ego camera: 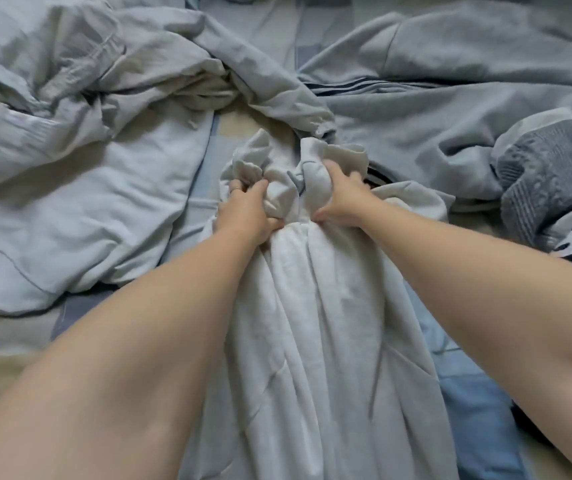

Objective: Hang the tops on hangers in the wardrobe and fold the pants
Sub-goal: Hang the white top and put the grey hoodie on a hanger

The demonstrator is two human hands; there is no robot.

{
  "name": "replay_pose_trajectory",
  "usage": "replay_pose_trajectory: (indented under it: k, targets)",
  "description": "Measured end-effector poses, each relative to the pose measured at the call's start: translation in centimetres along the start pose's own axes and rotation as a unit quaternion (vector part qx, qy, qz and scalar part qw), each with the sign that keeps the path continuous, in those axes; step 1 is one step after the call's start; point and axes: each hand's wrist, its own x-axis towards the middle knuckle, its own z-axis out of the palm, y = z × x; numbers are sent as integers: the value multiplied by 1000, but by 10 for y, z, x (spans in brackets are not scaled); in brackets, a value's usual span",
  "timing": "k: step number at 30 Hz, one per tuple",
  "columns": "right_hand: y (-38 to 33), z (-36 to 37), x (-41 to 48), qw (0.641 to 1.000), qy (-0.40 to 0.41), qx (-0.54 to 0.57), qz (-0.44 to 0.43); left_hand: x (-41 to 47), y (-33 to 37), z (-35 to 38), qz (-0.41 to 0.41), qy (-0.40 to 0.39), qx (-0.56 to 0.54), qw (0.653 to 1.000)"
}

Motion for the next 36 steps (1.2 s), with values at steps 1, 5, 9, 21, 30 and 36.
replay_pose_trajectory:
  k: [1, 5, 9, 21, 30, 36]
  targets:
    - [2, 5, 6, 1000, 6, 7, 6, 4, -1, 5, -5, 12, 8, 1000]
    - [9, 19, 9, 995, 90, 23, -22, 5, 5, 15, -3, 59, 0, 998]
    - [25, 11, -33, 980, 114, 164, -13, -19, -1, -5, 11, 49, -100, 994]
    - [-5, -69, -331, 823, -47, 544, 157, -312, 34, -93, -155, -133, -391, 898]
    - [-32, -211, -539, 852, -71, 507, 104, -464, 87, -239, -22, -278, -199, 940]
    - [-62, -277, -641, 861, -17, 508, 35, -524, 129, -330, 184, -116, -138, 966]
